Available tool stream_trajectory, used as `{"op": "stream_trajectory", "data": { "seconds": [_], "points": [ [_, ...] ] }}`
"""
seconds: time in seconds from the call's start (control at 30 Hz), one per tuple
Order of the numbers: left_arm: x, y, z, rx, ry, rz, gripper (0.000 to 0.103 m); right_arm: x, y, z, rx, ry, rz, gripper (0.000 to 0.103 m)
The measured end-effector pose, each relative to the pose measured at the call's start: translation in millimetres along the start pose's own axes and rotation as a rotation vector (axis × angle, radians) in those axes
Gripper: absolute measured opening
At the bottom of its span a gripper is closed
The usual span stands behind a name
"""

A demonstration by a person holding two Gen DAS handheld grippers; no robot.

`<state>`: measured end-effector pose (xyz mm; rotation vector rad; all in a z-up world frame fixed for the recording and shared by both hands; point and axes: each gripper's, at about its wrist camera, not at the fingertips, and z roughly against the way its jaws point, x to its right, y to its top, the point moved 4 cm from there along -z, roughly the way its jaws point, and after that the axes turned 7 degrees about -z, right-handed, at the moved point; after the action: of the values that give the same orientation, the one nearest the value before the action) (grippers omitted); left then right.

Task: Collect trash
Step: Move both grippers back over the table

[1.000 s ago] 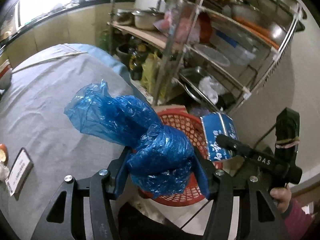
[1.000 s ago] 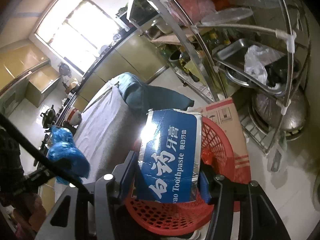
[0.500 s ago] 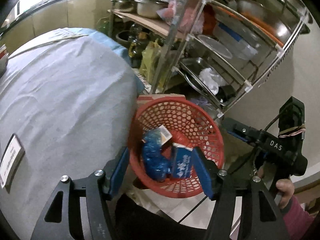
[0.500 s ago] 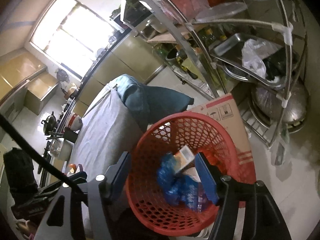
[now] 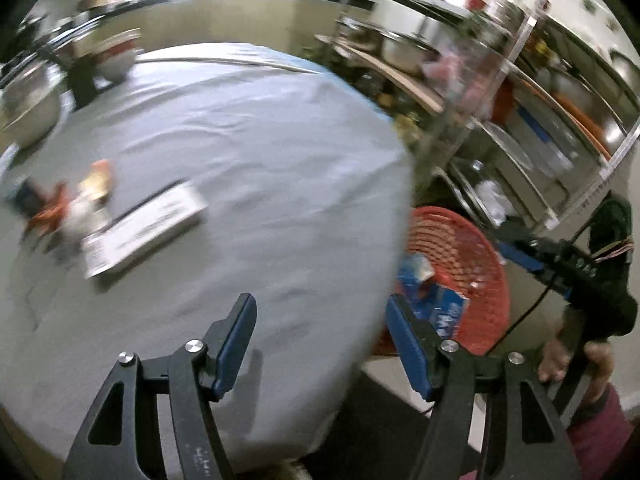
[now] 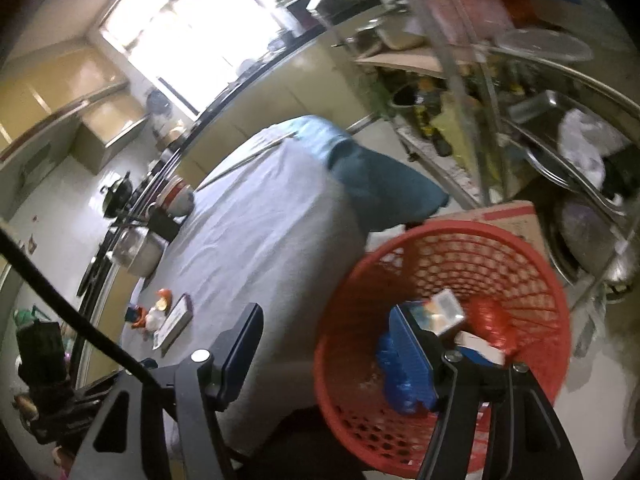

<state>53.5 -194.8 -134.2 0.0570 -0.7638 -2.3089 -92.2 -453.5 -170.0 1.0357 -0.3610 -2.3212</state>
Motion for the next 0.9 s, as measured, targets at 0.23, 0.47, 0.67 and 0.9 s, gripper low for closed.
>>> {"op": "stream_trajectory", "data": {
  "seconds": [0.23,0.47,0.67,0.9],
  "points": [
    [-88.3,-42.0,36.4,0.041,0.121,0.186,0.068,-51.6,-16.3,-18.0,-0.047,0.026,0.102,0.069],
    [-147.1,-77.3,77.0,0.101,0.285,0.278,0.069,-100.6,-42.5,-32.6,-0.101,0.059,0.206,0.069],
    [-166.2,-94.2,97.4,0.138,0.348,0.315,0.069,-136.5,-65.2,-28.1,-0.108,0.076,0.324,0.069],
    [-156.3,-100.8,115.7,0.176,0.343,0.317,0.069,-173.4,-88.7,-8.0,-0.060,0.101,0.472,0.069]
  ]
}}
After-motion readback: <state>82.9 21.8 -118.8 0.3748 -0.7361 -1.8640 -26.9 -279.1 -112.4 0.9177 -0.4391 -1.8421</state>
